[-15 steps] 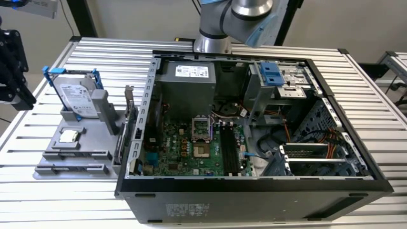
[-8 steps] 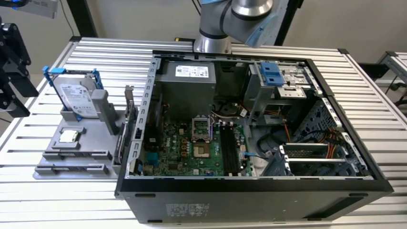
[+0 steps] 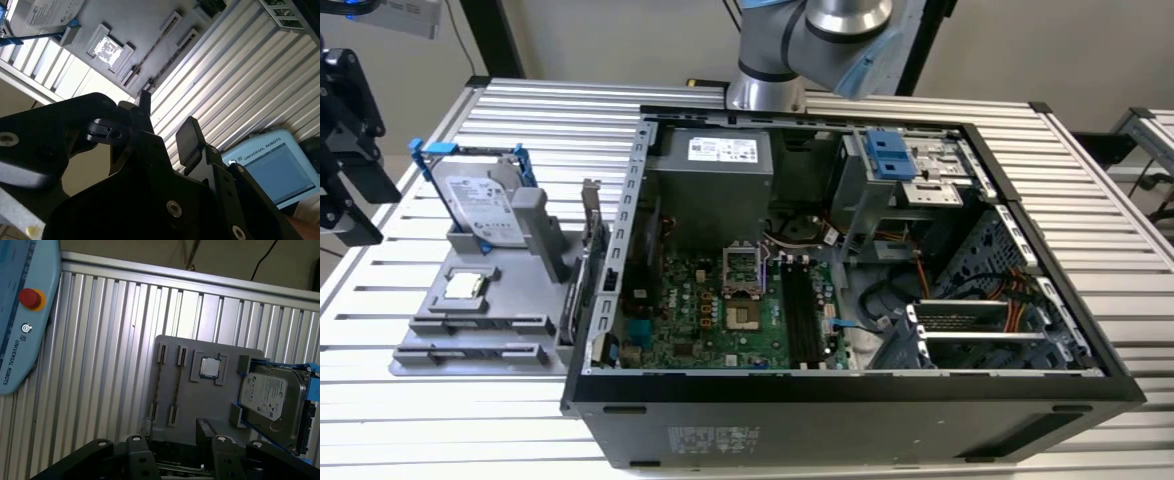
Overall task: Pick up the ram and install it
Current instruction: 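Pick up the ram and move it above insertion slot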
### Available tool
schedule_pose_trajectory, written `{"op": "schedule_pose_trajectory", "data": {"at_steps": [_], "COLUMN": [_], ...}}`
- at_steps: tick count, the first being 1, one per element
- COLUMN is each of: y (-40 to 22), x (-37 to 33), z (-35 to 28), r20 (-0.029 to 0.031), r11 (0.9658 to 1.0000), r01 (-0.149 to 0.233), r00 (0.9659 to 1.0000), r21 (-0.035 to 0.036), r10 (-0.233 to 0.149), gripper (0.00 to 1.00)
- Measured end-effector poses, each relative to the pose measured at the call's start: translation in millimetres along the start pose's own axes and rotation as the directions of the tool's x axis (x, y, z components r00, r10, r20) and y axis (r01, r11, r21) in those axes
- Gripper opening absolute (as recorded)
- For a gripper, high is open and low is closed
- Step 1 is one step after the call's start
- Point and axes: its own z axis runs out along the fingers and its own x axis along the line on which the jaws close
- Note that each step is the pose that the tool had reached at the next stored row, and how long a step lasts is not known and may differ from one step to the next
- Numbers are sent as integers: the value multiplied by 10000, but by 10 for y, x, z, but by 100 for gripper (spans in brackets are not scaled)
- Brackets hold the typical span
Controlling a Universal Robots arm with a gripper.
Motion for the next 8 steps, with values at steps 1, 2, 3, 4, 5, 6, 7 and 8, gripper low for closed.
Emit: {"op": "schedule_pose_trajectory", "data": {"at_steps": [1,2,3,4,5,6,7,8], "y": [0,0,0,0,0,1,1,3], "x": [0,-1,-1,-1,-1,0,0,0], "z": [0,1,3,7,11,16,21,28], "r20": [0,0,1,3,4,6,6,9], "r11": [10000,10000,9998,9996,9993,9988,9984,9979], "r01": [-12,-86,-174,-280,-382,-483,-569,-645], "r00": [10000,10000,9998,9996,9993,9988,9984,9979], "r21": [-1,1,3,7,10,14,15,19], "r10": [12,86,174,280,382,483,569,645], "gripper": [100,100,100,100,100,100,100,100]}}
